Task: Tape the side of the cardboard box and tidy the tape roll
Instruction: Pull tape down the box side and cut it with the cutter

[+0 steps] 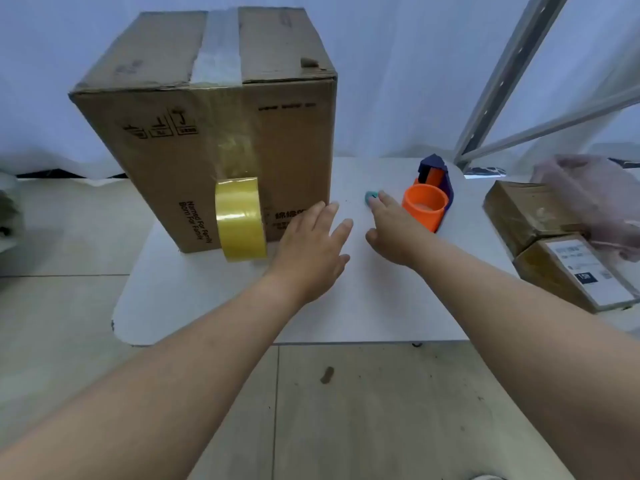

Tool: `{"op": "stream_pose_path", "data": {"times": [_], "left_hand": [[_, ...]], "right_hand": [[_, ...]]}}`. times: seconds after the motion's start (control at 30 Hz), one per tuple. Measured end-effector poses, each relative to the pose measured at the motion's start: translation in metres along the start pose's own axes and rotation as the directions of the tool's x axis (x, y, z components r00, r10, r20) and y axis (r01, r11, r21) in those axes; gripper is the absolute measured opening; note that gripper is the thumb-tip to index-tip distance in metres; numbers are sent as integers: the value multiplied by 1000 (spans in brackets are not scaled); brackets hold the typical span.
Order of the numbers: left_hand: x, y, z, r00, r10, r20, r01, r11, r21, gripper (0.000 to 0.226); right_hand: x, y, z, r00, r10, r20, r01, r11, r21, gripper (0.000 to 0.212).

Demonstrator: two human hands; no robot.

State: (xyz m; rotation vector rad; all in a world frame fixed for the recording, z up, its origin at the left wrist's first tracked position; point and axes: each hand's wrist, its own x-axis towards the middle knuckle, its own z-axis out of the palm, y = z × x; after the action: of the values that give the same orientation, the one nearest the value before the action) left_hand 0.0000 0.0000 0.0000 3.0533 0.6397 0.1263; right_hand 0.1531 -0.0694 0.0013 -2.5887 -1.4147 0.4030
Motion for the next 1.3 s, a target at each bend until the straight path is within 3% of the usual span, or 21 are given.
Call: {"op": "stream_pose_path", "data": {"times": [0.13, 0.23, 0.4, 0.5, 0.6, 0.7, 0.83, 1.13, 1.3], "left_hand": [[3, -4, 20, 1000, -17, 22, 17, 1000, -22, 58], [7, -6, 26, 1000, -2, -2, 2, 999, -42, 57], [6, -6, 27, 1000, -16, -2, 16, 999, -51, 55], [4, -6, 25, 1000, -28, -14, 27, 997, -68, 54], [2, -6, 22, 999, -53, -12, 52, 995, -82, 53], [0, -6, 21, 998, -66, -13, 65, 994, -86, 52], [3, -6, 21, 997, -67, -23, 65, 994, -85, 51], [10, -3, 22, 998, -57, -28, 55, 996, -70, 51], [8, 0, 19, 999, -52, 0, 52, 997, -56, 50]], "right_hand": [[24, 8, 8, 997, 73, 10, -73, 997, 21, 64], [31, 17, 24, 997, 73, 4, -73, 997, -3, 48], [14, 21, 39, 949, -5, -315, 24, 998, 56, 26], [3, 19, 41, 921, 22, -388, 47, 985, 168, 17], [-3, 20, 41, 919, 105, -379, 2, 963, 270, 23], [-4, 23, 39, 931, 198, -306, -78, 928, 363, 44], [1, 23, 37, 943, 258, -211, -163, 909, 383, 63], [1, 20, 34, 928, 331, -170, -269, 912, 310, 41], [-18, 24, 33, 941, 300, -153, -203, 867, 454, 28]]}}
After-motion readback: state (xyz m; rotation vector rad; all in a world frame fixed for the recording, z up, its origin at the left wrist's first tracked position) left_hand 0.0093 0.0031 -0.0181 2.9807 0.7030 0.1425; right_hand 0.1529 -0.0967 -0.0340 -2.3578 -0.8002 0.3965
